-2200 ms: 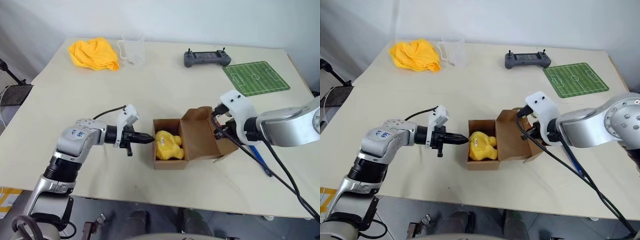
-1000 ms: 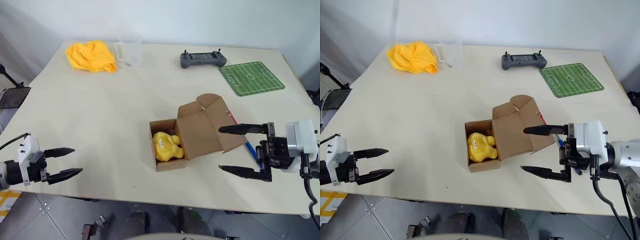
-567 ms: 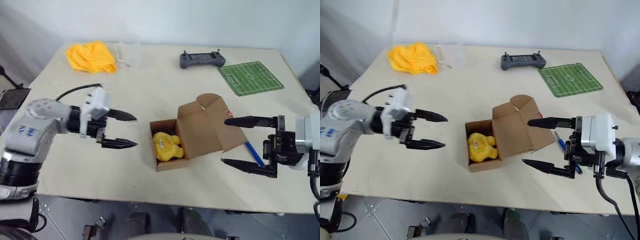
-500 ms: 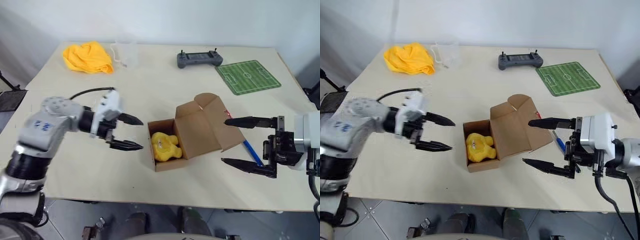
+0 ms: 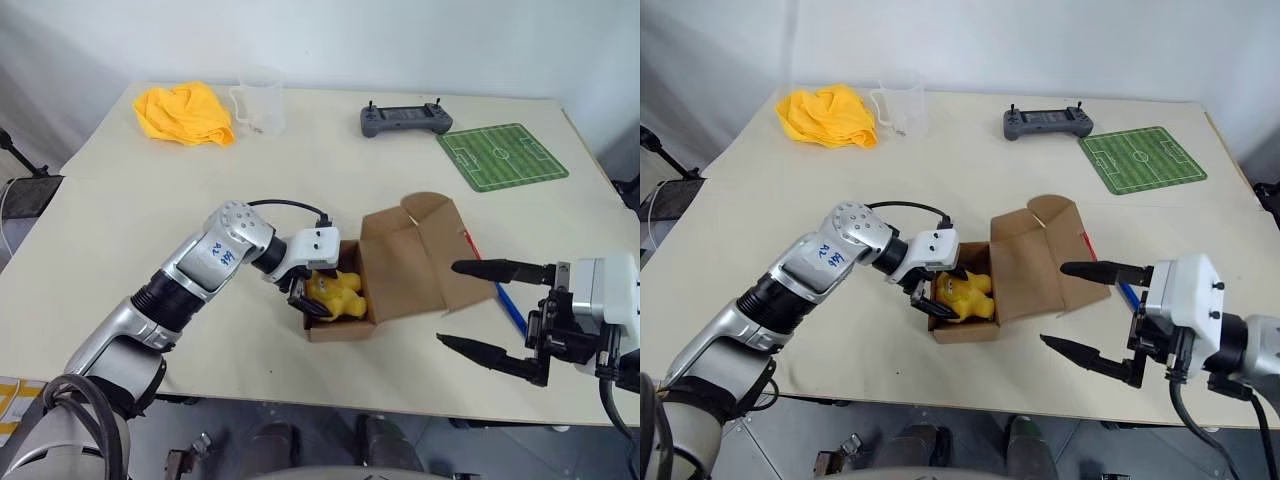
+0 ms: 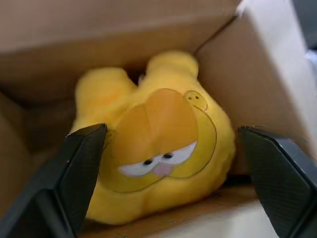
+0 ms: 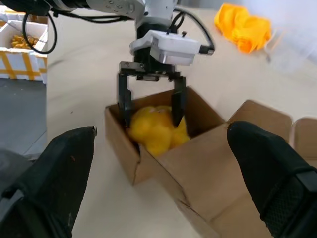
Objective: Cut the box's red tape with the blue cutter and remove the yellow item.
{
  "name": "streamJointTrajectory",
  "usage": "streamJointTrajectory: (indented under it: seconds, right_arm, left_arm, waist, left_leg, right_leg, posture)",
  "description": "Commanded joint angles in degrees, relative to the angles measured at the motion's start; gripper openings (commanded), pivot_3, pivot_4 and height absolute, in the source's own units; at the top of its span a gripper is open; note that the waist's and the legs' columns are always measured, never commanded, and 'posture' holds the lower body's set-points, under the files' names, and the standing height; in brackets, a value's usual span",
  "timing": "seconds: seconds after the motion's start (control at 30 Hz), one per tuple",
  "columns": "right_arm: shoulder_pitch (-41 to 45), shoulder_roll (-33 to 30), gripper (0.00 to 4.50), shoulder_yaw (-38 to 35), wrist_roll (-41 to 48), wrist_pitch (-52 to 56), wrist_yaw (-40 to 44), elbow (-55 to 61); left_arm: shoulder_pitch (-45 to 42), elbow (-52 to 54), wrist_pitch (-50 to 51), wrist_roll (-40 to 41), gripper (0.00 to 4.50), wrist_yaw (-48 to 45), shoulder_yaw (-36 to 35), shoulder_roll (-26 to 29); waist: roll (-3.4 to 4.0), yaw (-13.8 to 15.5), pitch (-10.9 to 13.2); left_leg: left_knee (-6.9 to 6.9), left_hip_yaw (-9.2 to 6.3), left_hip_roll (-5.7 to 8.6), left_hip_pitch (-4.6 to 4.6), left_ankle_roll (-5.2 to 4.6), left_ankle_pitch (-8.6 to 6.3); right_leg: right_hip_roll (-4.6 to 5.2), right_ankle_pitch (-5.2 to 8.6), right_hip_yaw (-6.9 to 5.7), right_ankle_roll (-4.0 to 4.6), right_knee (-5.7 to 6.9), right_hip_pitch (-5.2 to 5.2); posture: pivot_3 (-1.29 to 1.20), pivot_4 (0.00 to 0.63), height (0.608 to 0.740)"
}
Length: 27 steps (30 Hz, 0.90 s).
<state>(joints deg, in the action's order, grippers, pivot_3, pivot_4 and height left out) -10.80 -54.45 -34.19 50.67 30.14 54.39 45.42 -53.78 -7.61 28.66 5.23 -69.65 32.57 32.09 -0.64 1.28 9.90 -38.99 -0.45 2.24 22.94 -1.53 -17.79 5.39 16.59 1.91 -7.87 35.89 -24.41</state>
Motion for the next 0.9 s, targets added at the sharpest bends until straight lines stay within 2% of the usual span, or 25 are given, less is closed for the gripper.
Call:
streamJointTrajectory:
  seconds: [0.03, 0.2, 0.37, 0.47, 0.57, 0.67, 0.8, 0.9]
  right_arm:
    - [-1.35, 1.12, 4.50, -2.72, 0.70, -0.12, -1.82, 2.52]
    - [-2.99, 2.47, 4.50, -3.55, -0.02, -1.15, -2.81, 2.79]
    - [-2.40, 4.21, 4.50, -3.26, 0.52, -2.03, -4.87, 2.48]
    - [-1.59, 5.48, 4.50, -1.65, 0.21, -2.99, -5.77, 2.03]
    - [-0.17, 6.84, 4.50, 0.24, 0.63, -3.48, -6.96, 1.81]
    - [3.56, 10.36, 4.50, 4.31, 0.98, -5.31, -9.31, 0.89]
    - [6.79, 13.04, 4.50, 9.42, -0.10, -7.01, -8.51, -0.83]
    - [10.72, 14.88, 4.50, 16.07, -1.92, -8.45, -6.69, -3.08]
  left_arm:
    - [-1.53, -4.32, -5.03, -2.97, 3.03, 1.21, -0.41, -2.52]
    - [-4.75, -11.28, -10.22, -4.27, 1.51, 2.36, -2.20, -8.01]
    - [-8.26, -18.96, -13.21, -1.02, 0.11, 2.47, -8.06, -12.70]
    - [-9.03, -20.98, -12.40, 4.03, 0.03, 1.60, -14.27, -15.08]
    - [-8.25, -20.88, -13.20, 7.87, 0.03, -0.77, -19.04, -15.12]
    - [-6.89, -22.69, -11.96, 18.57, 0.03, 0.62, -32.16, -15.31]
    - [-1.49, -21.49, -12.94, 22.01, 0.03, 3.63, -40.56, -11.81]
    - [7.20, -18.71, -16.31, 20.86, 0.03, 4.07, -44.66, -5.48]
  waist:
    - [-0.01, 0.15, 0.00]
    - [-0.04, 0.46, 0.03]
    - [-0.07, 0.21, 0.04]
    - [-0.08, 0.10, 0.05]
    - [-0.08, 0.01, 0.05]
    - [-0.08, -0.25, 0.05]
    - [-0.06, -0.53, 0.04]
    - [-0.03, -1.44, 0.03]
  left_leg:
    - [-0.05, 0.01, 0.01, 0.01, -0.10, -0.05]
    - [-0.09, -0.03, 0.22, 0.04, -0.45, -0.03]
    - [-0.08, -0.06, 0.23, 0.12, -0.47, -0.01]
    - [-0.08, -0.04, 0.20, 0.20, -0.43, 0.01]
    - [-0.08, -0.02, 0.20, 0.19, -0.42, 0.02]
    - [-0.08, -0.02, 0.18, 0.19, -0.32, 0.07]
    - [-0.08, -0.02, 0.12, 0.15, -0.08, 0.19]
    - [-0.06, 0.01, 0.11, 0.10, -0.05, 0.20]
  right_leg:
    - [0.00, -0.01, 0.00, -0.03, -0.03, 0.01]
    - [0.11, -0.16, -0.01, -0.29, -0.27, 0.09]
    - [0.14, -0.19, -0.03, -0.35, -0.25, 0.05]
    - [0.10, -0.20, -0.02, -0.35, -0.09, -0.06]
    - [0.07, -0.20, -0.02, -0.35, -0.07, -0.06]
    - [0.08, -0.20, 0.00, -0.35, -0.04, -0.09]
    - [0.15, -0.20, -0.01, -0.35, -0.03, -0.10]
    - [0.15, -0.20, 0.04, -0.35, -0.01, -0.09]
  posture:
    - [0.00, 0.150, 0.740]
    - [0.00, 0.150, 0.740]
    - [0.00, 0.150, 0.740]
    - [0.00, 0.150, 0.740]
    - [0.00, 0.150, 0.740]
    - [0.00, 0.150, 0.740]
    - [0.00, 0.150, 0.740]
    - [0.00, 0.150, 0.740]
